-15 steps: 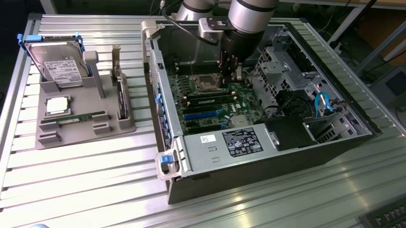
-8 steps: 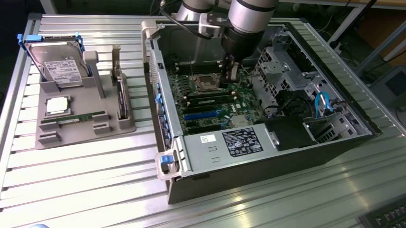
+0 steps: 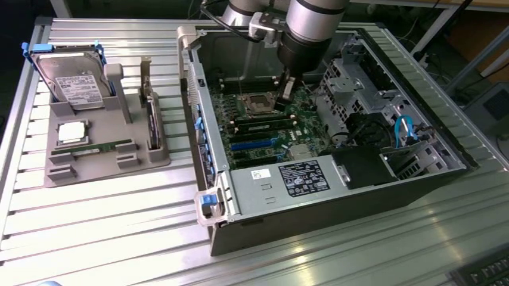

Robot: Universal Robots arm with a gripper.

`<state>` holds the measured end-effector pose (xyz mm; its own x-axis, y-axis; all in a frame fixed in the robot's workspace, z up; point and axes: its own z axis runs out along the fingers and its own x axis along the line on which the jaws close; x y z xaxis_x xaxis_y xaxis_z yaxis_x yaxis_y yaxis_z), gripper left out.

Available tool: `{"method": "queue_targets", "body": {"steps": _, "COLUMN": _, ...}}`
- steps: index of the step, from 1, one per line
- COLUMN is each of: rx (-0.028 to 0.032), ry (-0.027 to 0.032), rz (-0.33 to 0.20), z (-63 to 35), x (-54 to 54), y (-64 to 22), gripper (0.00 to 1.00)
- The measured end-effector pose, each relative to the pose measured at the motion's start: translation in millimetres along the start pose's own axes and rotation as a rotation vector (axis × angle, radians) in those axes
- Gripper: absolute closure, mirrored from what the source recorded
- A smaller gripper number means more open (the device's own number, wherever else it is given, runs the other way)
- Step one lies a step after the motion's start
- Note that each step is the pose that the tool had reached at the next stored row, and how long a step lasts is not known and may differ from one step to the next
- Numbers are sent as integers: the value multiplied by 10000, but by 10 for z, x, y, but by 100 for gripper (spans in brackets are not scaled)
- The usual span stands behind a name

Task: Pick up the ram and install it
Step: 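Press down the ram until it locks into place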

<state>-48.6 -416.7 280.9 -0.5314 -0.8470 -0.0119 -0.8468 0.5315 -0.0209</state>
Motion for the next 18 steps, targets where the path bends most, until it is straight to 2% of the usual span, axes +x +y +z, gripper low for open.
{"method": "queue_targets", "body": {"steps": 4, "rx": 10, "ry": 18, "rz": 814, "z": 0, "x": 0, "y": 0, "gripper": 89}}
{"method": "queue_targets", "body": {"steps": 5, "rx": 15, "ry": 26, "rz": 1213, "z": 0, "x": 0, "y": 0, "gripper": 89}}
{"method": "queue_targets", "body": {"steps": 10, "rx": 30, "ry": 53, "rz": 2536, "z": 1, "x": 0, "y": 0, "gripper": 89}}
{"method": "queue_targets", "body": {"steps": 14, "rx": 48, "ry": 85, "rz": 3991, "z": 3, "x": 0, "y": 0, "gripper": 89}}
{"method": "queue_targets", "body": {"steps": 18, "rx": 58, "ry": 102, "rz": 4836, "z": 6, "x": 0, "y": 0, "gripper": 89}}
